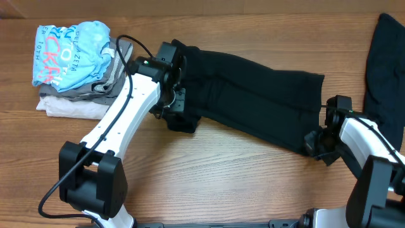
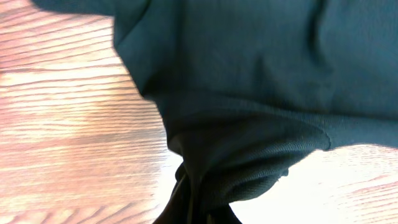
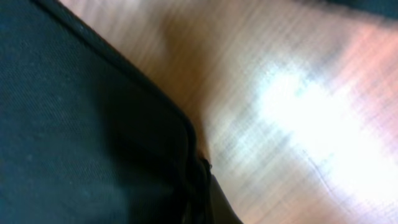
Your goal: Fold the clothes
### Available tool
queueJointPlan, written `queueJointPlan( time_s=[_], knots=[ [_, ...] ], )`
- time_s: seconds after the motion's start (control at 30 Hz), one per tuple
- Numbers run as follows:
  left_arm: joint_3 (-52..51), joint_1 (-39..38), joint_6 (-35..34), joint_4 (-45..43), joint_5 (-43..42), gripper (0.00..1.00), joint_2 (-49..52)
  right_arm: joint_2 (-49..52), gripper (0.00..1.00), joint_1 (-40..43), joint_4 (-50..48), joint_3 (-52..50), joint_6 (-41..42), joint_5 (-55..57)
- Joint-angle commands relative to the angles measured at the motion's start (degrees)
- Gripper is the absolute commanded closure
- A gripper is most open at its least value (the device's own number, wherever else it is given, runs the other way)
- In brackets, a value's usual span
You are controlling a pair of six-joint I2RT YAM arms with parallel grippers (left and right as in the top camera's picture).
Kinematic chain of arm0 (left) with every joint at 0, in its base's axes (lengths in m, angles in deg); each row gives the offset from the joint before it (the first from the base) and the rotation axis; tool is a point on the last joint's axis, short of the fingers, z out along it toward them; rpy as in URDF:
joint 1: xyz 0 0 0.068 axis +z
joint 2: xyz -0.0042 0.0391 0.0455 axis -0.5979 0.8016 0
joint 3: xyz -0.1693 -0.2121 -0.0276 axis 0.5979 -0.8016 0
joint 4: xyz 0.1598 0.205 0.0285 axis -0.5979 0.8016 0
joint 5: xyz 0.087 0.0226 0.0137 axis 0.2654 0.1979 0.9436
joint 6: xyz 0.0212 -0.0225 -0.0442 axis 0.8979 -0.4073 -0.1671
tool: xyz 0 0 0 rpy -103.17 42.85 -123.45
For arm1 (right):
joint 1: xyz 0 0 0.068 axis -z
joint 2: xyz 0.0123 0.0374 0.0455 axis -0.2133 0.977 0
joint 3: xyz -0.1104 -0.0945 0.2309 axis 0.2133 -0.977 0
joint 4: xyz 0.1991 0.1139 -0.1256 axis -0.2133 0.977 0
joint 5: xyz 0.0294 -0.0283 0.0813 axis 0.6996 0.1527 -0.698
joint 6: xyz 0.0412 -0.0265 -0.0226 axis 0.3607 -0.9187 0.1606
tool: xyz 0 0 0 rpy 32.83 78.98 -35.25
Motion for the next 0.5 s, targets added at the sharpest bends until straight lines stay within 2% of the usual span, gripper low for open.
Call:
queueJointPlan(
  time_s=[0.0, 0.13, 0.23, 0.47],
  knots=[
    [3.3, 0.7, 1.4, 2.8, 3.4, 0.96, -3.1, -5.4, 0.96, 0.2, 4.6, 2.9, 0.2, -0.2],
    [3.3, 0.7, 1.5, 5.9, 3.3, 0.96, -4.0, -10.1, 0.96, 0.2, 10.8, 3.5, -0.7, -0.2],
    [3.2, 0.7, 1.6, 5.4, 3.4, 0.96, -4.0, -11.0, 0.96, 0.2, 11.2, 3.5, -2.2, -0.7],
    [3.2, 0.7, 1.5, -6.2, 5.2, 0.96, -3.6, -11.0, 0.96, 0.2, 3.7, 3.5, -4.6, -1.2]
  ],
)
